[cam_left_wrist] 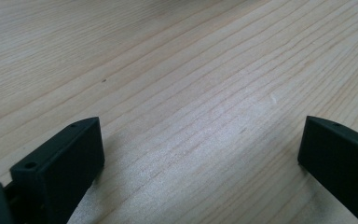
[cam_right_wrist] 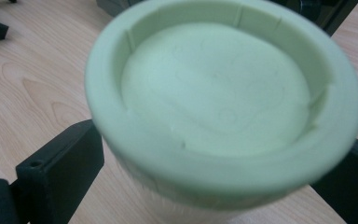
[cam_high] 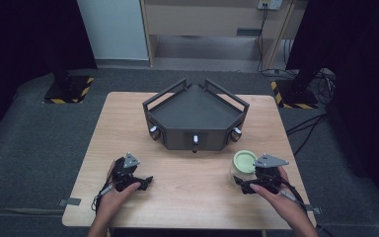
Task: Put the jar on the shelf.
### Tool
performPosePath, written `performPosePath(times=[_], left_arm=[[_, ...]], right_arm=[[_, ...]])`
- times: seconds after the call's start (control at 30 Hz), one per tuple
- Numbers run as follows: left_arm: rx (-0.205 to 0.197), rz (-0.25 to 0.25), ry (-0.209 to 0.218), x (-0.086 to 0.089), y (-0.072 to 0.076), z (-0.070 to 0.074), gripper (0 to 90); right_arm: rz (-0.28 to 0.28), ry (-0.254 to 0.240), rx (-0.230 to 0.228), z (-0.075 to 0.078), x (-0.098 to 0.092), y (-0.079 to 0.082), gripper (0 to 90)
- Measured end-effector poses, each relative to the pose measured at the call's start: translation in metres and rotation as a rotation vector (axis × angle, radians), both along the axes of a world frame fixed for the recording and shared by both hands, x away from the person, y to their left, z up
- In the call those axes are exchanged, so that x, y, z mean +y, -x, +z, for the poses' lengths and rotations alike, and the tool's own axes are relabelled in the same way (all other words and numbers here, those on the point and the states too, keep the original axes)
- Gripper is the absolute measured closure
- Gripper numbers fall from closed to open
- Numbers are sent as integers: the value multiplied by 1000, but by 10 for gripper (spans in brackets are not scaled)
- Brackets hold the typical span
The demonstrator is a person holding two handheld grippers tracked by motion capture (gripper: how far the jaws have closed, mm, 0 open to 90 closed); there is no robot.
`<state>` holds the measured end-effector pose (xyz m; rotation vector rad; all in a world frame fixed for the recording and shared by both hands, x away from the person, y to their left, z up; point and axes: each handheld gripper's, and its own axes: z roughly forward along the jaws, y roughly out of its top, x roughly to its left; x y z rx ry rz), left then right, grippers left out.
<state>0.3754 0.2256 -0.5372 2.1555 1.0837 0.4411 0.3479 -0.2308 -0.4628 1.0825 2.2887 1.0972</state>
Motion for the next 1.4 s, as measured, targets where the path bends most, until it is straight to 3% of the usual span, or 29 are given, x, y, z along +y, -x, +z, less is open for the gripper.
performPosePath(times=[0.67,1.2,1.4], left_arm=[[1,-1,-1,0,0,0,0],[0,-1,-1,0,0,0,0],[0,-1,0,0,0,0,0]], right_arm=[[-4,-45,-8,4,5,-10,76],[-17,-37,-29,2,6,-9,117],[-37,-74,-24,3,4,-9,119]])
